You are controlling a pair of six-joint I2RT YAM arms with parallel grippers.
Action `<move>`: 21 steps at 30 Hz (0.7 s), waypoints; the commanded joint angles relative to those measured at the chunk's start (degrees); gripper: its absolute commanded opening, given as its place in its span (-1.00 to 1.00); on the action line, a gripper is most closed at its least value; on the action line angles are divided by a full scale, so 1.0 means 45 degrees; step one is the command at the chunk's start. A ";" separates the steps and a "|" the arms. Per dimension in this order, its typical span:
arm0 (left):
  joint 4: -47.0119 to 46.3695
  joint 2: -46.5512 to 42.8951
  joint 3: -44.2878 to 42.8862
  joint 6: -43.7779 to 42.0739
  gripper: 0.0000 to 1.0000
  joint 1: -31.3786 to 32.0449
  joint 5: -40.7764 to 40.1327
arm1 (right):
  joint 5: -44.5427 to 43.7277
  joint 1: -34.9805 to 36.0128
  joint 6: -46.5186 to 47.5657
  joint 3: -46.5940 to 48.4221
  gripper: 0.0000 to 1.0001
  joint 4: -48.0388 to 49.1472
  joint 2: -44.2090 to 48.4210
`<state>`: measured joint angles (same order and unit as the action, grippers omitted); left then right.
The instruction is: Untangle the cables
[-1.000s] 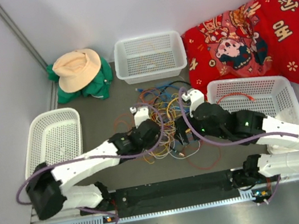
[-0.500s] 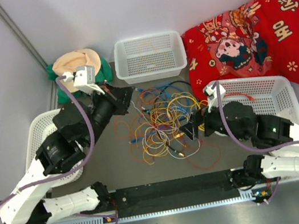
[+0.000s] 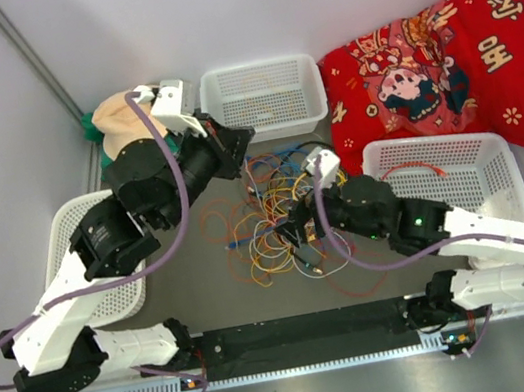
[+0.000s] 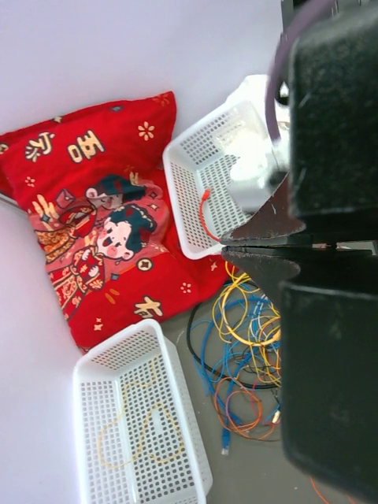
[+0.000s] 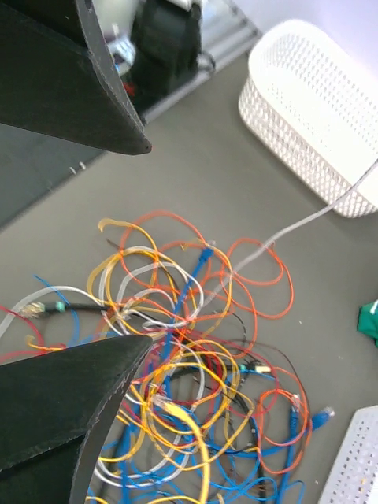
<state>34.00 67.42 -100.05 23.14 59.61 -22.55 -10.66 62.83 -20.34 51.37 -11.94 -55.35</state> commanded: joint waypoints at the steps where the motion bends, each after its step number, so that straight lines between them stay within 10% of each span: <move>1: -0.0075 0.0037 -0.0442 -0.0239 -1.00 -0.0044 0.0323 | -0.0951 0.0042 0.1509 -0.0381 0.90 0.3021 -0.1661; 13: 0.0238 0.0077 -0.0696 -0.0024 -1.00 -0.0045 0.0323 | -0.3335 -0.0016 0.1434 0.0498 0.79 0.6905 -0.6232; 17: 0.0296 -0.0273 -0.0482 -0.0005 -1.00 -0.0025 -0.0085 | -0.3394 -0.0114 0.1004 0.0517 -0.80 0.7537 -0.6392; 21: 0.0355 -0.0917 0.0142 0.0093 -1.00 -0.0025 -0.0904 | -0.3492 -0.0114 0.1216 0.0477 -1.00 0.6642 -0.4910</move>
<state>36.18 67.35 -100.97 22.83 59.61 -22.48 -24.05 62.65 -15.16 50.70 15.62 -84.25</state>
